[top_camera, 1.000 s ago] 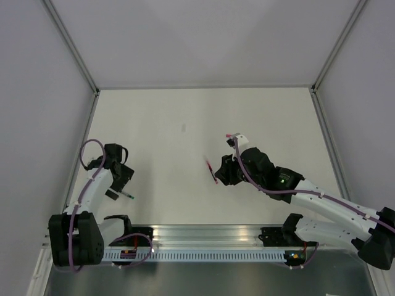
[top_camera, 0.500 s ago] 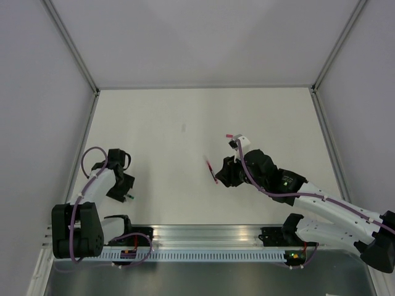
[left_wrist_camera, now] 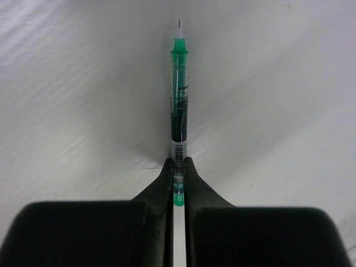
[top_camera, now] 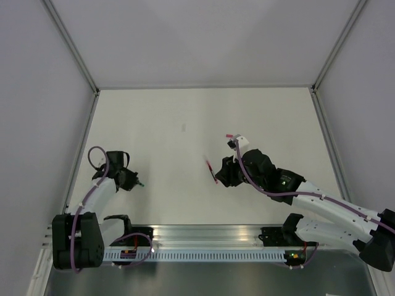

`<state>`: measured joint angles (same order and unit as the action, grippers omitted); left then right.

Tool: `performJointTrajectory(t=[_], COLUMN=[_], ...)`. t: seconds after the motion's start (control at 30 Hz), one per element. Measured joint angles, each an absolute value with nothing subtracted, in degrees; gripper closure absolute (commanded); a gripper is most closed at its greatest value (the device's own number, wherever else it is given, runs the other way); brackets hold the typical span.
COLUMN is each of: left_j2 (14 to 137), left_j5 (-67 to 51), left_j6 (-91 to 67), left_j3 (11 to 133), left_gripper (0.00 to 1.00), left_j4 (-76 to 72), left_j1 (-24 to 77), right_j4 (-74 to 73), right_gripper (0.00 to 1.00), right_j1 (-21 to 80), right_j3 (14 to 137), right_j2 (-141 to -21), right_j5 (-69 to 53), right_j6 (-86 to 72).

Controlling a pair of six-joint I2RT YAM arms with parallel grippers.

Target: Insert the pens into the pen caps

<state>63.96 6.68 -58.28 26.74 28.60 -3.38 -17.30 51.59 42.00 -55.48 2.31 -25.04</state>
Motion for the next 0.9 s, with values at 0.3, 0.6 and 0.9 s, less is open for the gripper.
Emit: performJointTrajectory(t=[0.3, 0.6, 0.9], left_j2=[40.07, 24.64, 20.99], left_j5=[-19.90, -47.66, -57.89], left_j6=[-45.41, -47.59, -51.55], left_j3=[19.94, 12.69, 10.79], left_gripper=[0.98, 0.98, 0.98], left_j4=[18.59, -2.48, -14.02], left_j1=[-2.76, -2.74, -2.74], right_j4=[-5.87, 6.50, 14.28], right_gripper=[0.36, 0.27, 0.26], right_j1=[51.57, 51.57, 51.68], right_j3=[41.93, 50.96, 56.29], right_j2=[-56.10, -71.55, -80.49], right_j5=[-4.60, -12.73, -18.31], right_j6=[-26.00, -27.27, -28.27])
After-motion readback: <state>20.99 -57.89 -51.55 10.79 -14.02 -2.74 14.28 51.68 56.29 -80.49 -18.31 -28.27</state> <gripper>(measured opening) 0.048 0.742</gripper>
